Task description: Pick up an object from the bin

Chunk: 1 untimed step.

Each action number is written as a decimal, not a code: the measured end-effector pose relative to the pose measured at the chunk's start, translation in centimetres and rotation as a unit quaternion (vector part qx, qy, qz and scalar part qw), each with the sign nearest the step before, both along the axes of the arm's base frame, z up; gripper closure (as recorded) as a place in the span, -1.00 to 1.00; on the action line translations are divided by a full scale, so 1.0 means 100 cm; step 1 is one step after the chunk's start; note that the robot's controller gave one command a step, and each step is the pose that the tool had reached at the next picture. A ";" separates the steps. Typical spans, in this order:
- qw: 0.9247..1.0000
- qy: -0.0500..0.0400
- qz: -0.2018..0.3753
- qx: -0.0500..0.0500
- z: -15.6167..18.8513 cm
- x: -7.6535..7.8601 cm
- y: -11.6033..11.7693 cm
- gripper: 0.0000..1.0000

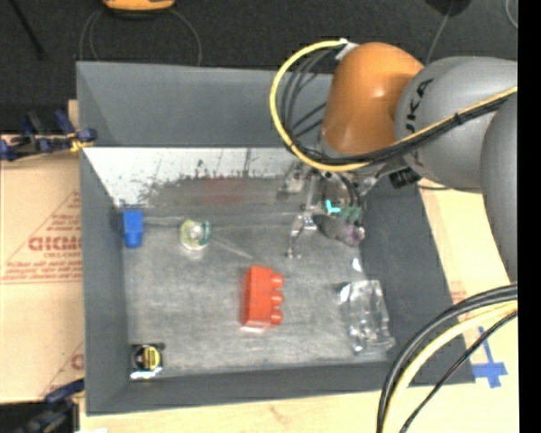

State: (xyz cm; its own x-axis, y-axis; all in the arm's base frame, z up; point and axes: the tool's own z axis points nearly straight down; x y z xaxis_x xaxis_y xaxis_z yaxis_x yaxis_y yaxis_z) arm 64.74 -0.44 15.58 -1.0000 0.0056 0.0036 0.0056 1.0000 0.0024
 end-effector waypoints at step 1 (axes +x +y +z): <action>0.999 0.001 0.053 -0.001 -0.026 -0.098 0.043 -1.00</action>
Offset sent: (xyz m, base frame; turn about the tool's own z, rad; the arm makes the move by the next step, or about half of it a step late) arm -0.0954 0.0425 -0.0250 -0.1066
